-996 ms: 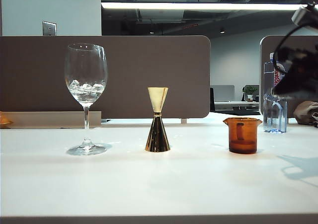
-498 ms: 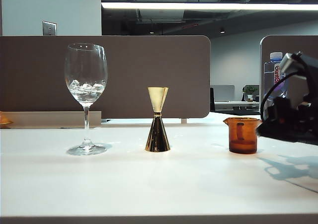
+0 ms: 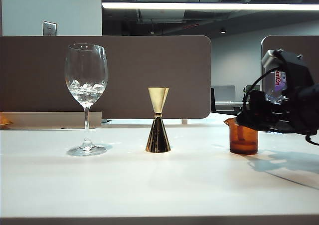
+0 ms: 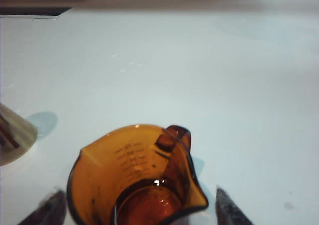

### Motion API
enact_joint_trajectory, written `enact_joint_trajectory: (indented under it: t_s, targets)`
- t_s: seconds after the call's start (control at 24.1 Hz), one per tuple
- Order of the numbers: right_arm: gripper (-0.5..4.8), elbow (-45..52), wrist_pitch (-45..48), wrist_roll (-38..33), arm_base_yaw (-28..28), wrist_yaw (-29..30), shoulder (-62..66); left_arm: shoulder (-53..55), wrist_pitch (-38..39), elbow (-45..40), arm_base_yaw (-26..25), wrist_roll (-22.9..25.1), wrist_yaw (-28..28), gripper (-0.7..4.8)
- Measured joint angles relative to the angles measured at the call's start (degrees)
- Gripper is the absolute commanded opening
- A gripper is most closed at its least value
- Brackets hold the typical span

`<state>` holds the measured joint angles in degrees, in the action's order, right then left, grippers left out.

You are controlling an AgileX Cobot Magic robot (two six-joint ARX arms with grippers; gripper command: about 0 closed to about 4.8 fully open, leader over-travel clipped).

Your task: Pick up the small amber measuring cup and pour the water in it into the jigger, then pick up the jigger and pour the water in it into the wine glass.

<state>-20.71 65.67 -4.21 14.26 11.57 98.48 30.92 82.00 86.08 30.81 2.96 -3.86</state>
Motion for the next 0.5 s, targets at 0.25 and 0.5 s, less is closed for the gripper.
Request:
enact_joint_trajectory:
  t_s: [0.25,0.5]
  targets:
    - [4.36,-4.83,-7.76,1.11,0.04,-0.13,0.31,0.02,0.0,0.0,0.0,0.0,0.0,-0.02]
    - [4.36,-7.5,-9.55,1.11,1.22,-0.17,3.41,0.0,0.0,0.0,0.0,0.0,0.02,-0.02]
